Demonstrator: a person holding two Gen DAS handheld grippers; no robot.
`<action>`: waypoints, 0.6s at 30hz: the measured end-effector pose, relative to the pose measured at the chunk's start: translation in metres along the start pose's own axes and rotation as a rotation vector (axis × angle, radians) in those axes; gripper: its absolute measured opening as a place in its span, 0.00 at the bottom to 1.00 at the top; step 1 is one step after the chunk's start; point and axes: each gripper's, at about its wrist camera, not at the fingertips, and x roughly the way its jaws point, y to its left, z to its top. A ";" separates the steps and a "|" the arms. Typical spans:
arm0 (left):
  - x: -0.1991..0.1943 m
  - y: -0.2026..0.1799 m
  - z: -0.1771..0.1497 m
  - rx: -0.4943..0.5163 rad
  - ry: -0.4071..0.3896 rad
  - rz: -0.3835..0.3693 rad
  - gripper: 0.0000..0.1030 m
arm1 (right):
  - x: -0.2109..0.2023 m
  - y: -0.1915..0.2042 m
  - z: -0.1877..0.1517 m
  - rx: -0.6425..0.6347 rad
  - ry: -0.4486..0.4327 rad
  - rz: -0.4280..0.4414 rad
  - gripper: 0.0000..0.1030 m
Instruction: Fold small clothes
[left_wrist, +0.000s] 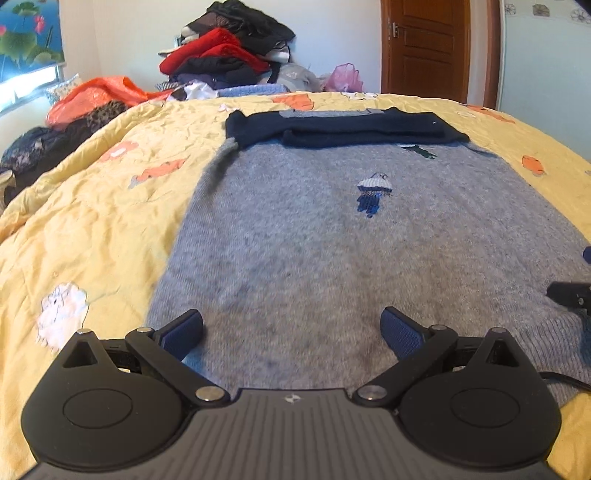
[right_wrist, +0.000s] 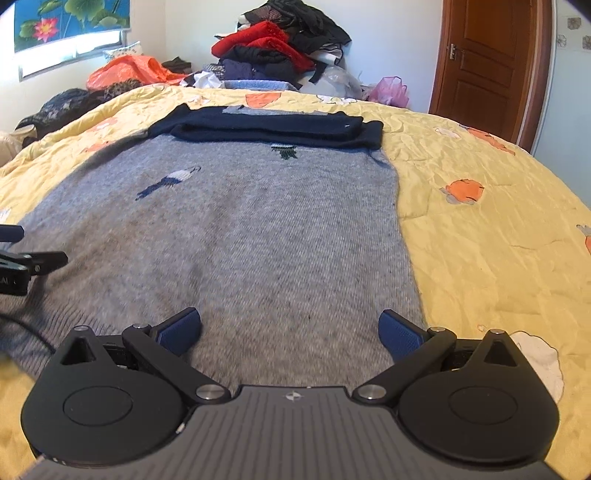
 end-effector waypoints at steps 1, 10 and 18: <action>-0.001 0.001 0.000 -0.009 0.004 0.001 1.00 | -0.001 0.000 0.000 -0.005 0.008 0.005 1.00; -0.013 -0.004 -0.010 -0.018 0.018 0.013 1.00 | -0.021 -0.007 -0.013 -0.032 0.039 0.047 1.00; -0.029 0.001 -0.022 -0.021 0.036 -0.002 1.00 | -0.033 -0.008 -0.021 -0.036 0.061 0.055 1.00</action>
